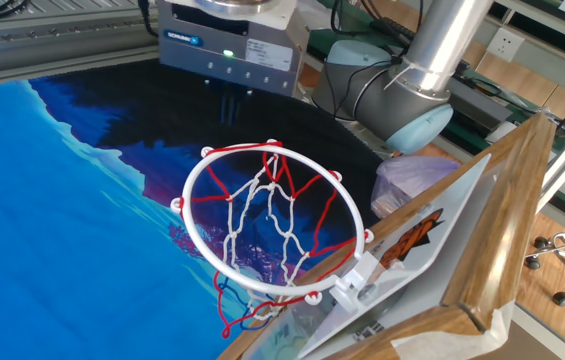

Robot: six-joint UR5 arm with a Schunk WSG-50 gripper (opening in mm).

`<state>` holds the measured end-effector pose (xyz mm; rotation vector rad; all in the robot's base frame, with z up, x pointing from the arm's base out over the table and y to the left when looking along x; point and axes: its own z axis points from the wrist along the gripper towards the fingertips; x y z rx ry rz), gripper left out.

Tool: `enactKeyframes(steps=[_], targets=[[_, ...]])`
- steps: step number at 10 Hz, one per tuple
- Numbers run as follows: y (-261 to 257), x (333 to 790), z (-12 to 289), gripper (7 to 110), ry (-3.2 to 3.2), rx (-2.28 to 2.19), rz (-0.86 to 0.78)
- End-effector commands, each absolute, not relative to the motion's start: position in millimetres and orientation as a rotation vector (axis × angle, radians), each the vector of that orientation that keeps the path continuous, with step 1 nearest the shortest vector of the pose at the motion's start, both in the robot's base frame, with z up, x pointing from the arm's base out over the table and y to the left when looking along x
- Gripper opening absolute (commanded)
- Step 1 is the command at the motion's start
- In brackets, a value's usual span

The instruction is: Grab a basketball, release it and shoot it into the basket

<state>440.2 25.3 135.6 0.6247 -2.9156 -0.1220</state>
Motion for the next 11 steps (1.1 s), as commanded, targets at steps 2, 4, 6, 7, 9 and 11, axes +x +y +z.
enactKeyframes(steps=[2, 4, 6, 7, 9, 11], targets=[[20.2, 465.2, 131.8, 7, -3.059, 0.570, -0.110], [18.3, 468.7, 130.1, 7, -3.082, 0.564, -0.105], [15.6, 475.3, 129.7, 7, -3.115, 0.556, -0.088], [12.1, 474.0, 131.1, 7, -3.111, 0.558, -0.066], [10.8, 470.3, 131.1, 7, -3.099, 0.551, -0.050], [11.0, 471.4, 131.8, 7, -3.099, 0.546, -0.036]])
